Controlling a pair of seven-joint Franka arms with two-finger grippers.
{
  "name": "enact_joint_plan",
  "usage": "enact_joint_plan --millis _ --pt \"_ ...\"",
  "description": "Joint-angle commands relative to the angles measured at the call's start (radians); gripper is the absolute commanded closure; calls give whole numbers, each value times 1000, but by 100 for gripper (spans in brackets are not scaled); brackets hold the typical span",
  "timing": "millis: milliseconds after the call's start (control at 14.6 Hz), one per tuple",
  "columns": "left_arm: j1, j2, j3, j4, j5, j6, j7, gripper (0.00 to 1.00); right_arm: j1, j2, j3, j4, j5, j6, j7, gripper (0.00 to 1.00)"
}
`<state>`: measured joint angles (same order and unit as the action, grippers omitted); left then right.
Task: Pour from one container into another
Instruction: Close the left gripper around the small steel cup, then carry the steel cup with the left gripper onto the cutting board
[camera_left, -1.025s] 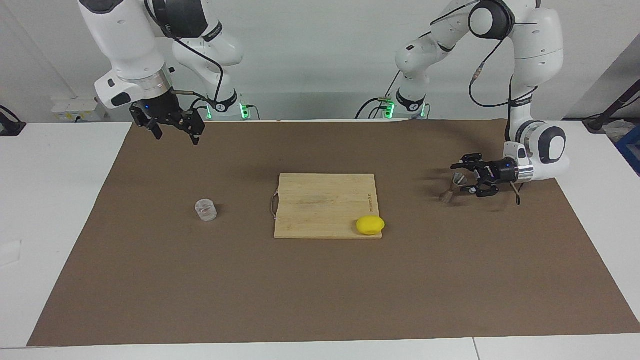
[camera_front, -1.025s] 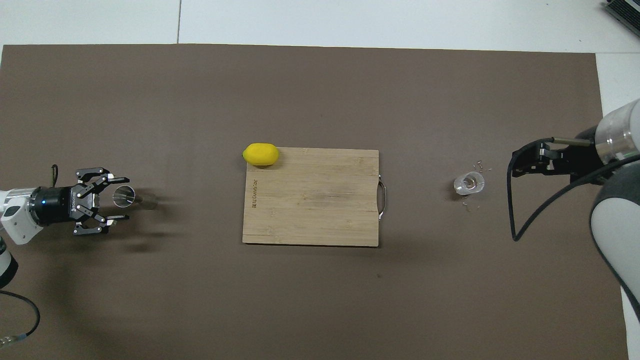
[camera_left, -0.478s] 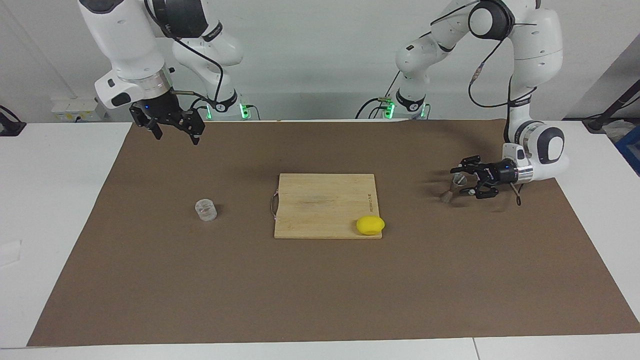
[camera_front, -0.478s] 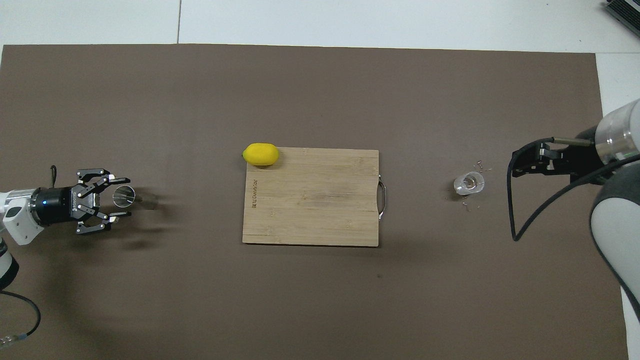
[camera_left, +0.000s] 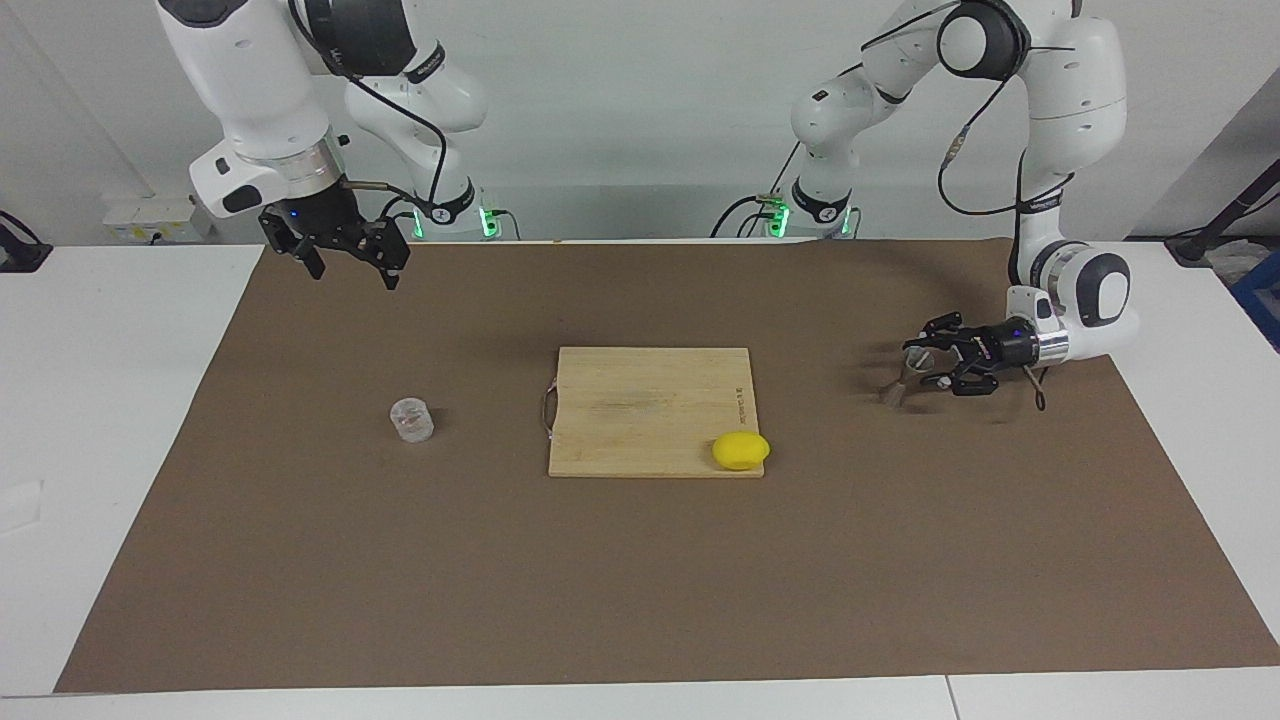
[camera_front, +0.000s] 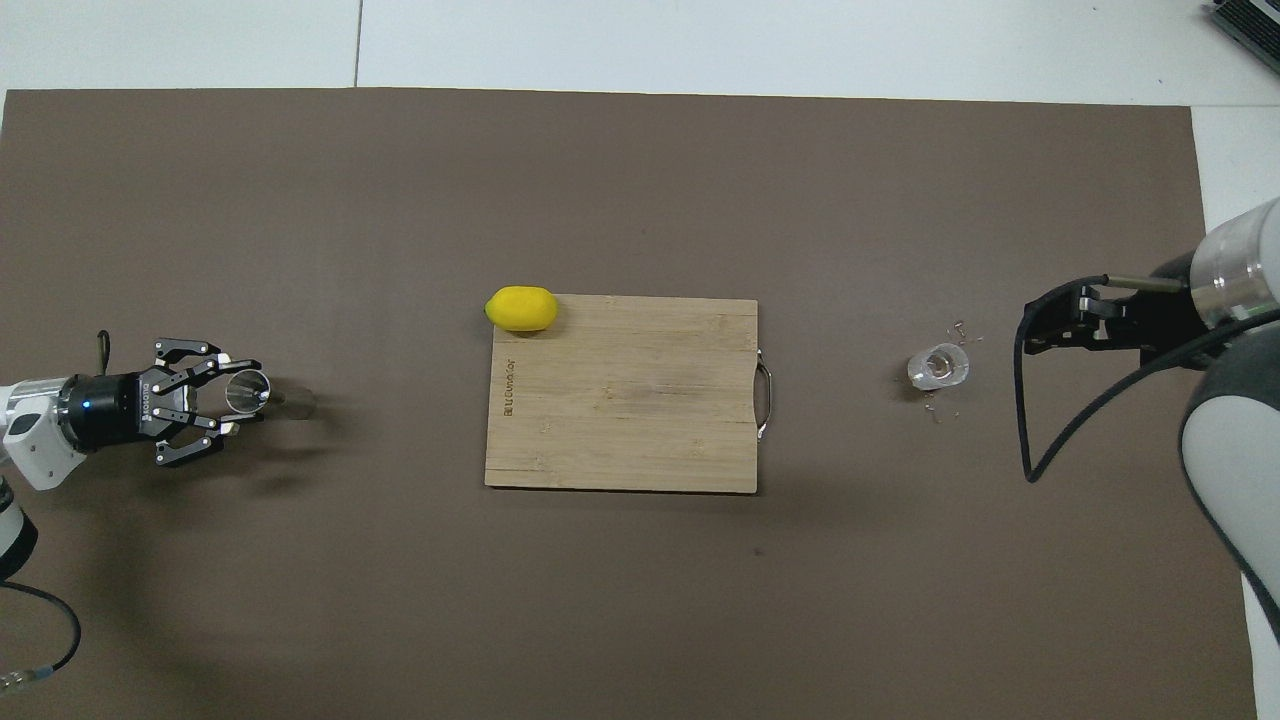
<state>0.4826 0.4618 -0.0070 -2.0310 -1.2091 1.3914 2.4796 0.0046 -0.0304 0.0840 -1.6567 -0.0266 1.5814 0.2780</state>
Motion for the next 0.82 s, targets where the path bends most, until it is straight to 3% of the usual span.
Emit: enact_joint_plan --millis 0,137,478,752 --pt "4 -5 -1 -17 -23 6 22 55 -17 -25 5 -31 13 20 -26 0" --pt "4 -5 -1 -17 -24 6 21 61 -17 -25 5 -31 14 20 -26 0" --pt "-16 -2 -4 9 -59 -43 -33 60 -17 -25 5 -31 14 20 -25 0" --pt "-117 -12 -5 11 -96 -46 -48 58 -17 -25 5 -29 13 20 -26 0"
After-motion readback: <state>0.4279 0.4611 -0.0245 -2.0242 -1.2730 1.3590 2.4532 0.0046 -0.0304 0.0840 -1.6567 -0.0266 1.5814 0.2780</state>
